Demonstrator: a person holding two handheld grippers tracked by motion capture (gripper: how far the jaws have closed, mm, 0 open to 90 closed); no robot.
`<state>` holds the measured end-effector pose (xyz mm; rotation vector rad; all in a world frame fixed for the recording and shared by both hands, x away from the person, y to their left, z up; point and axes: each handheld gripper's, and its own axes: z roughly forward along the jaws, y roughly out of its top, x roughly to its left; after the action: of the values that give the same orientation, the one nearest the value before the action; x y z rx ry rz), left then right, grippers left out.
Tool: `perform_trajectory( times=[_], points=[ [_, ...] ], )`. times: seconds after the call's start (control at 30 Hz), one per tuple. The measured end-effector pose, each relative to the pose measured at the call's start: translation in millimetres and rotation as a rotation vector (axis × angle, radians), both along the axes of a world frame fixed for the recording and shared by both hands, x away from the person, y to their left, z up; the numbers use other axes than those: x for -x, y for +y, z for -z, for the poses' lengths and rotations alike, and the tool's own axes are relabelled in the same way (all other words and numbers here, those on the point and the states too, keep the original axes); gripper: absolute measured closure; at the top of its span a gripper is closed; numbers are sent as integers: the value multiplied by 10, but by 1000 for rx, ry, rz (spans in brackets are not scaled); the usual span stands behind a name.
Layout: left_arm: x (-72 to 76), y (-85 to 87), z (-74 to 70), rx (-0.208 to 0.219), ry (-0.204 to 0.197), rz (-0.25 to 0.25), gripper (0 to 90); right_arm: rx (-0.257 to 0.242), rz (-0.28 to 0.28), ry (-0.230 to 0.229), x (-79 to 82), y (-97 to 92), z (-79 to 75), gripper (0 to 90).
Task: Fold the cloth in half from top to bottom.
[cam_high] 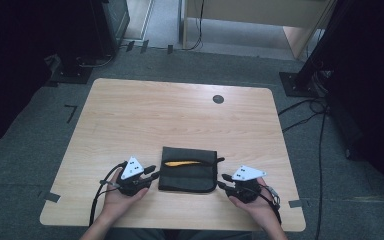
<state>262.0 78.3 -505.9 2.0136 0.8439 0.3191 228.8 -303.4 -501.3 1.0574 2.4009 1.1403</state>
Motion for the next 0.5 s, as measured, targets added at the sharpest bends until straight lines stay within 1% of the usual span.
perform_trajectory(
  times=[0.03, 0.07, 0.1, 0.13, 0.2, 0.27, 0.33, 0.37, 0.43, 0.47, 0.5],
  points=[
    [-13, 29, -2, 10, 7, -6, 679, -1, 9, -1, 2, -41, -5, 649],
    [-31, 48, -3, 18, 11, -23, 675, -6, 29, -3, -6, -79, -14, 654],
    [-58, 60, -5, 25, 16, -41, 673, -15, 56, -7, -30, -115, -24, 673],
    [-91, 58, -8, 32, 23, -70, 668, -28, 98, -8, -64, -141, -40, 703],
    [-180, 22, -15, 37, 40, -115, 658, -74, 173, -14, -155, -150, -75, 753],
    [-287, -50, -29, 47, 47, -141, 644, -113, 213, -36, -273, -92, -91, 790],
    [-364, -107, -39, 61, 61, -152, 630, -120, 228, -50, -372, -18, -79, 805],
    [-397, -138, -41, 74, 66, -153, 621, -126, 227, -46, -426, 28, -64, 805],
    [-427, -171, -40, 88, 67, -128, 603, -139, 215, -37, -509, 113, -20, 805],
    [-422, -176, -39, 86, 57, -113, 598, -145, 207, -25, -527, 145, -3, 801],
    [-403, -169, -41, 87, 52, -86, 593, -154, 194, -19, -526, 167, 3, 798]
  ],
)
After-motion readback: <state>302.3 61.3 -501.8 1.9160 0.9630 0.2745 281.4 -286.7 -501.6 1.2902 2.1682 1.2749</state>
